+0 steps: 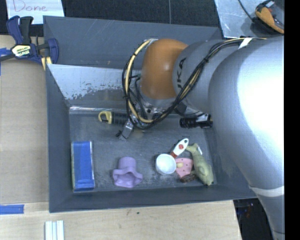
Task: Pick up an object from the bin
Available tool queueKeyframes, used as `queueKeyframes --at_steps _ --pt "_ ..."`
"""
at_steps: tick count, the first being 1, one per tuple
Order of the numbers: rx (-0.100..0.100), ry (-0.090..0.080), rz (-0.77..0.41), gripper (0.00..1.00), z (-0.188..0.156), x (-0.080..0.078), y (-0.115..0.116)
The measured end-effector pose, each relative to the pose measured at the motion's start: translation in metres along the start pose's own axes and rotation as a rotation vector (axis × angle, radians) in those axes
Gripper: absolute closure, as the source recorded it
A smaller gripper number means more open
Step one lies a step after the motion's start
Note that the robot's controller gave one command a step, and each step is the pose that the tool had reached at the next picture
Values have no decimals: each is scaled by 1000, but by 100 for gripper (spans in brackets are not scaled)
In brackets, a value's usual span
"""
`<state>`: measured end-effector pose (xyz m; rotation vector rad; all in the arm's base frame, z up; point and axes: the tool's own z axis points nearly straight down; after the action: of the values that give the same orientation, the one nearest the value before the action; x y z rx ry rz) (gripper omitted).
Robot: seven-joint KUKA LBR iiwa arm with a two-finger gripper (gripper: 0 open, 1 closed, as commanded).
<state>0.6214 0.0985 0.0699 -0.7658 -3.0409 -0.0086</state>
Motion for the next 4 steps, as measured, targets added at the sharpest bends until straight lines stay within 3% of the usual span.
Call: queueKeyframes --at_steps 1,2,3,4 --pt "4 -7 -389 0 -1 -2 3" --pt "-2 4 -21 0 0 2 2" --pt "1 -9 -354 100 -2 -3 3" --pt "1 -9 -354 100 -2 -3 3"
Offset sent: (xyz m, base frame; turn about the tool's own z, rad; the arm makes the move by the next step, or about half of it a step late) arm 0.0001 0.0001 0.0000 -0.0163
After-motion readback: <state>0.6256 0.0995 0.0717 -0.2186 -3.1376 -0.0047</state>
